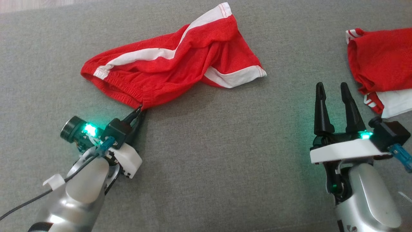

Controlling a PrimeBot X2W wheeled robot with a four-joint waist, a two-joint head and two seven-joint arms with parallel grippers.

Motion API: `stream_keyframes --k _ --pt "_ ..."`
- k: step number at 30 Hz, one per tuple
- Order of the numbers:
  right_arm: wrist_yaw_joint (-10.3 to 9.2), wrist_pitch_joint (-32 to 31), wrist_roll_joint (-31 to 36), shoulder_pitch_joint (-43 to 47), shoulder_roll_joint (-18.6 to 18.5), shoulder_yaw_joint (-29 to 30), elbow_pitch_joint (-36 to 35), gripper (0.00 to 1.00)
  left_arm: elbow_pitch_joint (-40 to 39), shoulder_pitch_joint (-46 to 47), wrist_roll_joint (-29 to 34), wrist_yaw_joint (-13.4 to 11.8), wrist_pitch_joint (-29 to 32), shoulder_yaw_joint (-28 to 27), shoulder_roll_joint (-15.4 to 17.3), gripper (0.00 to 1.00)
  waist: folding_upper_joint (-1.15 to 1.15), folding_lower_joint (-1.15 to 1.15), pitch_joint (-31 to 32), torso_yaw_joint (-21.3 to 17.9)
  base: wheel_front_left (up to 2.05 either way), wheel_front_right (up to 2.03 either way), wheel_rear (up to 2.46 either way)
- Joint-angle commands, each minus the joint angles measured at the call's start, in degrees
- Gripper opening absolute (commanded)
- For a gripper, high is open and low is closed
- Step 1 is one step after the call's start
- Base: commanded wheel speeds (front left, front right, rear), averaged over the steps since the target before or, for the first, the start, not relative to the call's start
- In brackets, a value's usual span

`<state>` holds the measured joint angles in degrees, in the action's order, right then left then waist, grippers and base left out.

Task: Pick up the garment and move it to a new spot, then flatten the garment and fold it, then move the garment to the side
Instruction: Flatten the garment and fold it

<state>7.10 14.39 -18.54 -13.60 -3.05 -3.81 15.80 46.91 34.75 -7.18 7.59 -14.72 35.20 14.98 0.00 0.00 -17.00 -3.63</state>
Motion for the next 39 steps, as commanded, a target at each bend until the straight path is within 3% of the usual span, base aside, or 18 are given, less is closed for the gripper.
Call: stream_keyframes --k 1,7,15,25,39 --pt "0.39 0.6 -0.2 -1.3 0.2 -1.3 -1.8 1.00 -0.8 1.9 -0.7 -0.1 -0.3 -1.5 1.9 0.00 0.00 0.00 0.1 0.1 0.00 0.00 0.00" --pt "0.39 0.6 1.3 -1.5 0.2 -1.9 -0.5 1.00 -2.8 1.3 -2.5 -0.1 -0.3 -1.6 1.4 0.00 0.00 0.00 0.8 1.3 0.00 0.00 0.00" --pt "0.39 -2.7 7.9 -7.4 -0.8 -5.6 7.9 1.00 -8.3 -0.1 -7.3 -0.1 -0.3 -1.7 0.4 0.00 0.00 0.00 1.8 5.1 0.00 0.00 0.00" --pt "0.39 -10.5 3.3 -19.0 -3.7 -9.4 22.7 1.00 -11.6 0.3 -9.0 -0.1 -0.3 0.2 0.5 0.00 0.00 0.00 0.9 8.4 0.00 0.00 0.00" --pt "0.39 -8.2 2.3 -25.3 -6.3 -17.9 32.9 1.00 -12.4 0.5 -9.0 -0.1 -0.3 0.5 0.5 0.00 0.00 0.00 0.3 9.0 0.00 0.00 0.00"
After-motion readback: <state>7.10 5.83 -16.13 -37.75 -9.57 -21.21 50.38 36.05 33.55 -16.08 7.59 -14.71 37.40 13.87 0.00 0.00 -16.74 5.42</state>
